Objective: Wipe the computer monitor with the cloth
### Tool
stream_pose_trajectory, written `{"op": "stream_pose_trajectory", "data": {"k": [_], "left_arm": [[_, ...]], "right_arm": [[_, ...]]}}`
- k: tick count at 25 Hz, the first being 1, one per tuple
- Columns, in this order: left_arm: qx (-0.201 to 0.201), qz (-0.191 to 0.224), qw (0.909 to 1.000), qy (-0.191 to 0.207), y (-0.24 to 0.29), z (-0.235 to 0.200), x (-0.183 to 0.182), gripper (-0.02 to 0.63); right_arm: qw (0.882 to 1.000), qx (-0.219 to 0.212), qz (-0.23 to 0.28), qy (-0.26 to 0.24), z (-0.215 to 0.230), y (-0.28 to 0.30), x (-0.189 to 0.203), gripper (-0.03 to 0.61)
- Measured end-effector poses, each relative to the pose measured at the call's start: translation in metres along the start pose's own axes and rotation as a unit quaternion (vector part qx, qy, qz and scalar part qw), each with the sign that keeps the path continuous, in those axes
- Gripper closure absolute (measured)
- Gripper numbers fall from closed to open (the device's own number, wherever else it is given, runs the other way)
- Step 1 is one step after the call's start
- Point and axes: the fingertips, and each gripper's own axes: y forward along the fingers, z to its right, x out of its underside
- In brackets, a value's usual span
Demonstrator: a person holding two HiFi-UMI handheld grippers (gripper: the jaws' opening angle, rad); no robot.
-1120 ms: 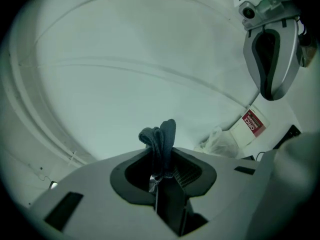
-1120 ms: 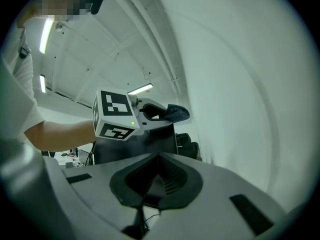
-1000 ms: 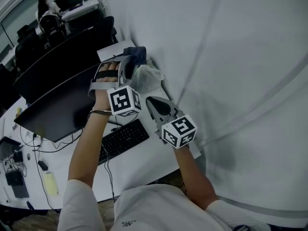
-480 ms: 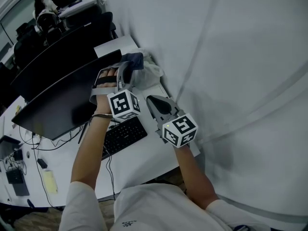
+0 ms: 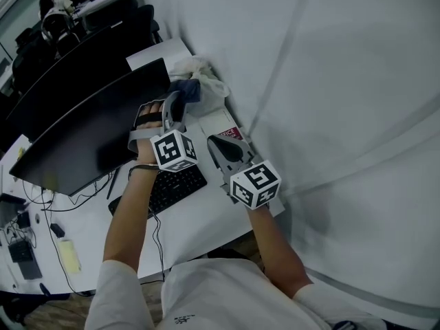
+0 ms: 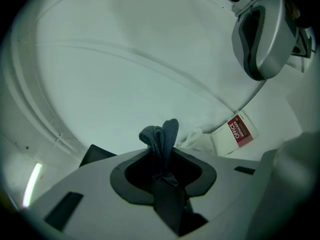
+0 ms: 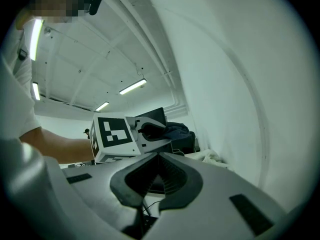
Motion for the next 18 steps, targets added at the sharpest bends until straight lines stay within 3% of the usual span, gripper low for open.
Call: {"op": "stream_pose_trajectory", "data": {"k": [7,18], "left_arm": [[0.029,0.003,0.9984,-0.049,0.004,0.025,0.008,0.506],[0.065,0.004,0.9939,-0.09,0.014,0.071,0.028,0.506]], "right_arm": [[1.0,0.006,-0.02,-0.008,0.0,0.004,0.014,0.558],[0.998,0.014,-0.064,-0.008,0.012,0.007,0.068,0.558]]}}
